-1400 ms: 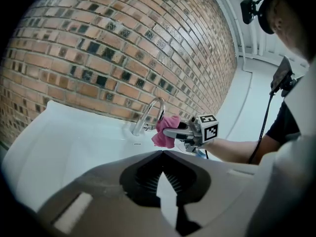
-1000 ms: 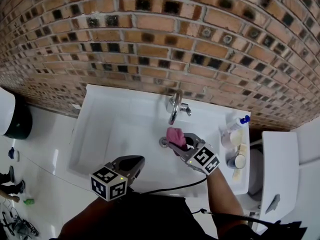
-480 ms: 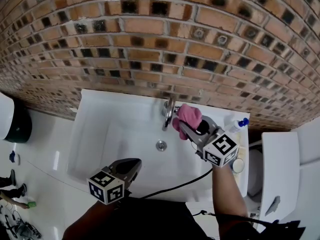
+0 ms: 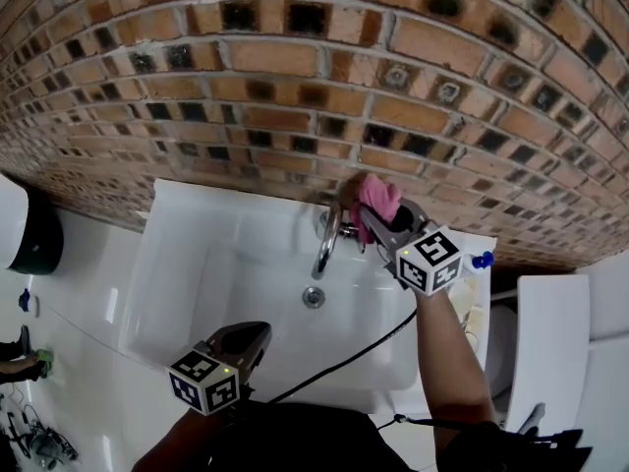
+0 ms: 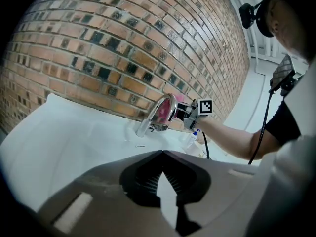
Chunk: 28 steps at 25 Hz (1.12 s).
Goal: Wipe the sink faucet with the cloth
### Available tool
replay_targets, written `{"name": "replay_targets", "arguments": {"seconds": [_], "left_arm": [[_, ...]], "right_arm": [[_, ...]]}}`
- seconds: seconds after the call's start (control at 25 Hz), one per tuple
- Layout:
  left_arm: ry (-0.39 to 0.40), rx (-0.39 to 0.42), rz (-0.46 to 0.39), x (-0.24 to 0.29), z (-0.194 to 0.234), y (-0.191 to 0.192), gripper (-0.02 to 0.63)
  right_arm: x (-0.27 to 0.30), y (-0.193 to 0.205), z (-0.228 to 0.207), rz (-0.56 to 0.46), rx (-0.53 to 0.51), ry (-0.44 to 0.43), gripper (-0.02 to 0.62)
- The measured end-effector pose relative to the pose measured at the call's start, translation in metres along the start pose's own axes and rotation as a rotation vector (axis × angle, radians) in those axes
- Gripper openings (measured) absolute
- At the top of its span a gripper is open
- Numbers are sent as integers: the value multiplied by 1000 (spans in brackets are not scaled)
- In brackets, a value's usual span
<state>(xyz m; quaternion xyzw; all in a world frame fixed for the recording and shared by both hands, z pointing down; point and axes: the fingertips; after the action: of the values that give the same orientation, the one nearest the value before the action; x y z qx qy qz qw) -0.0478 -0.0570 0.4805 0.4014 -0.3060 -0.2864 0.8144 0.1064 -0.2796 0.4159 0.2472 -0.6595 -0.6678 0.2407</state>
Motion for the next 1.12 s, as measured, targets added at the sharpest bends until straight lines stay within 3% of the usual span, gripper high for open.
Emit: {"name": "replay_targets", "arguments": {"seconds": [0.16,0.36,0.6,0.76,0.96,1.12], "left_arm": [[-24,-15,10,6,4,3,5],[-46,-36,22,12,10,7,5],[-62,-59,36,15,13,15,5],[-70,-72,36,15,15,17,5],[-67,-80,30,14,14,19,5],[-63,-79,19,12,14,18,5]], "right_arm": [[17,35,-2,42,48,-58,87],[33,58,3,91,31,-125,87],[43,68,-1,105,43,-132,84],[48,70,-4,83,140,-116,84],[54,52,-8,-24,363,-121,83],[56,33,-8,-37,382,-123,81]]}}
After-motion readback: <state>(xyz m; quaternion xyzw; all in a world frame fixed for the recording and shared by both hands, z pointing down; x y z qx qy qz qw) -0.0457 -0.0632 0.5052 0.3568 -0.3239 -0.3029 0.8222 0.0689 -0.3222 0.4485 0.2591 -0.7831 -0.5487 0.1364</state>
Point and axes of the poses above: the fingertips, and each gripper's own axes: x forward along the fingers, z to its left, y out of its underside, and after that the axes turned 15 degrees about -z, right-handed
